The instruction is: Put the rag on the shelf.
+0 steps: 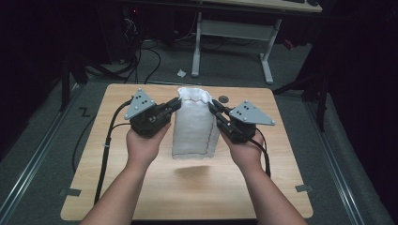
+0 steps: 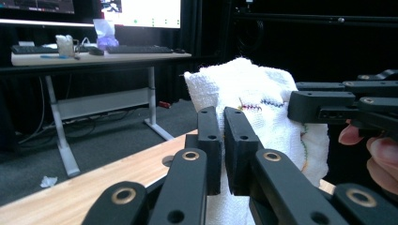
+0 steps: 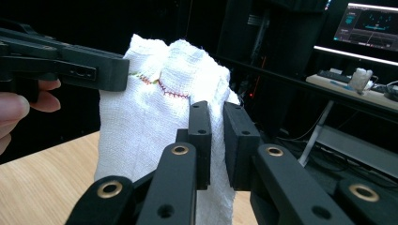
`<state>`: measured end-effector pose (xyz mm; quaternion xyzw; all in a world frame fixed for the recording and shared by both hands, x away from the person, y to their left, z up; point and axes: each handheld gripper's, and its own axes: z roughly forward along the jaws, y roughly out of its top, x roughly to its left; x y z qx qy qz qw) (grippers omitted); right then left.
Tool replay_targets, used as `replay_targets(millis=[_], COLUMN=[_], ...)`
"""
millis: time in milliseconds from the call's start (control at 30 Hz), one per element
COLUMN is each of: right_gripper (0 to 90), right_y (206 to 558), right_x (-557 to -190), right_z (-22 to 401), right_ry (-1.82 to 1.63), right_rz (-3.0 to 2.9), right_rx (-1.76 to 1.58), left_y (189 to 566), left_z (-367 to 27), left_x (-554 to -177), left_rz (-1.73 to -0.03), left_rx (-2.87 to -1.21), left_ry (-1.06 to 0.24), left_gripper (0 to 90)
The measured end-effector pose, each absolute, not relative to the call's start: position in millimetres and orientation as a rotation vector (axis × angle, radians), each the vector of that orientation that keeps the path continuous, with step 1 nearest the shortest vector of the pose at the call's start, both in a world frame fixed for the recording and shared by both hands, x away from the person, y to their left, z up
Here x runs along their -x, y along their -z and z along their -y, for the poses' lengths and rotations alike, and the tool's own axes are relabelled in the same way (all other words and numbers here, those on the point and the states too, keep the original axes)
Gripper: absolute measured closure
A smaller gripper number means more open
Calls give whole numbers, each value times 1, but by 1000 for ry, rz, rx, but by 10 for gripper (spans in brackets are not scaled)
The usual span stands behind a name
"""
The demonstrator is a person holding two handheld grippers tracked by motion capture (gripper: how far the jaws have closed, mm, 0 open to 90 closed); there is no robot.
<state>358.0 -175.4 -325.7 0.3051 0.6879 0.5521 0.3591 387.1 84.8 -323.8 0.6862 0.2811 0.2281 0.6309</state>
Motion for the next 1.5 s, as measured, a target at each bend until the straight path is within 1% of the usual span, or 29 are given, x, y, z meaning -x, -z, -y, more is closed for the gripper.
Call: replay_targets(millis=[200,467,600,700,933,1100,1400,1500], right_gripper=[826,825,825,825,825,825,824,823], right_y=[310,291,286,284,286,296,305,312], right_x=[-368,-387,-399,-406,-417,-431,-462,-481], right_z=[177,178,179,180,185,187,192,191], right_ry=[-1412,-1429,-1440,-1440,-1442,-1454,-1475,-1433], right_rz=[-1752,-1717,-1703,-1696,-1693,-1704,-1728,-1763], right_rx=[-785,-793,-806,-817,-841,-870,-936,-965], left_y=[309,290,285,285,290,296,307,317], left_z=[-80,-76,-75,-72,-67,-64,-59,-58], left_x=[-399,-420,-430,-438,-447,-460,-492,-512], left_rz=[-626,-633,-641,-645,-654,-677,-723,-773], left_rx=[-1578,-1547,-1544,-1540,-1553,-1557,-1556,-1580], left_ry=[-564,-580,-597,-580,-574,-566,-544,-525], left_gripper=[862,861,861,861,861,861,860,859])
